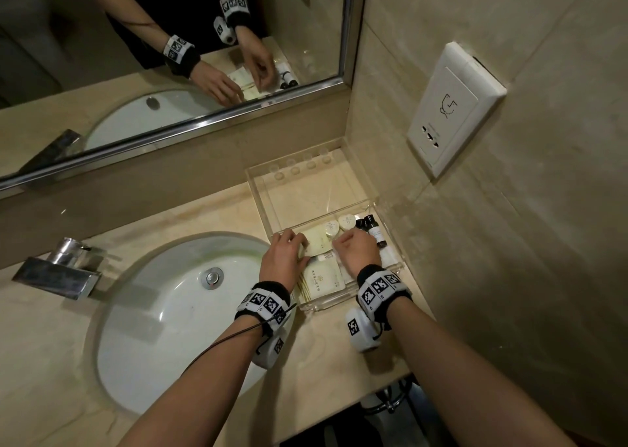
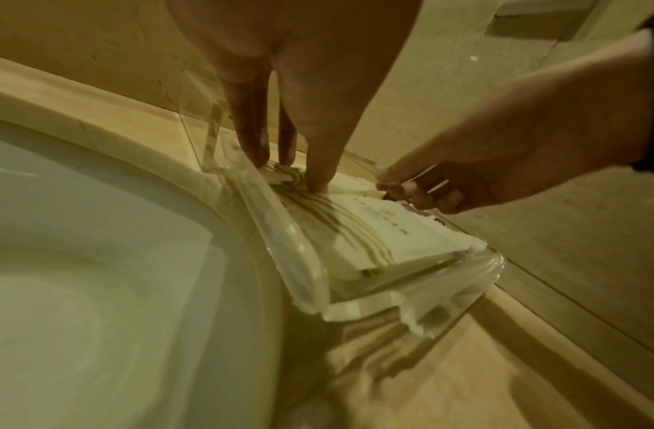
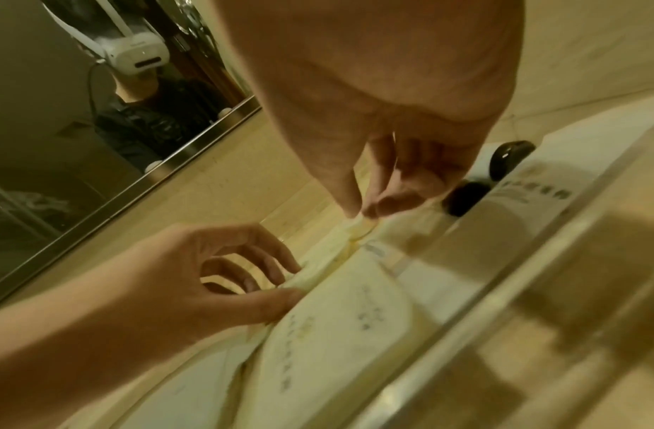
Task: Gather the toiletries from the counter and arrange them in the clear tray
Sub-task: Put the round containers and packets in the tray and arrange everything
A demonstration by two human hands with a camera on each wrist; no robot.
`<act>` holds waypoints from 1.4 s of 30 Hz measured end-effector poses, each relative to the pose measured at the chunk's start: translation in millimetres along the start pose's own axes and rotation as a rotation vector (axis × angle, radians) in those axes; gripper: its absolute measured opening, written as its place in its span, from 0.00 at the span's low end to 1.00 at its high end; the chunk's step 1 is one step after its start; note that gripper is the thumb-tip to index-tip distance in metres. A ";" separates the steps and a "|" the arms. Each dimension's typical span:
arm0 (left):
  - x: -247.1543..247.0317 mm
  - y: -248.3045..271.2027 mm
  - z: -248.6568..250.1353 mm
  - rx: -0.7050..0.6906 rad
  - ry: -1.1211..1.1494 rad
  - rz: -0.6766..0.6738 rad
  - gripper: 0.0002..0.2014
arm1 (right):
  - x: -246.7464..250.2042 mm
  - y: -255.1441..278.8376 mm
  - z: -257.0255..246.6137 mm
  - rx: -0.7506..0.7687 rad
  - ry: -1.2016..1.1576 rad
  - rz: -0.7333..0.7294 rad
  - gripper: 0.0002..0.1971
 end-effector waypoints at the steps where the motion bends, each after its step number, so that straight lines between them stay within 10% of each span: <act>1: 0.4 -1.1 0.0 0.011 0.005 0.001 0.14 | 11.7 0.2 2.3 0.017 -0.009 0.067 0.06; 26: -22.7 25.0 28.3 -0.126 0.075 -0.174 0.22 | 49.6 -20.2 5.4 0.149 0.234 0.241 0.12; 34: 0.1 -7.9 37.8 -0.157 0.020 0.005 0.18 | 32.2 -28.3 -18.2 0.235 0.106 0.135 0.17; 42: -34.2 -32.4 50.2 -0.200 -0.275 -0.214 0.27 | 21.9 -38.9 -18.6 0.254 0.197 0.128 0.18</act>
Point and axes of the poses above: each hand's wrist, its own y-axis away from the middle knuckle, its own x-axis out of the back of the hand, z = x × y, the point moved 10 cm from there along -y, towards the middle knuckle, and after that the axes turned 7 degrees about -x, right-handed, at the moved point
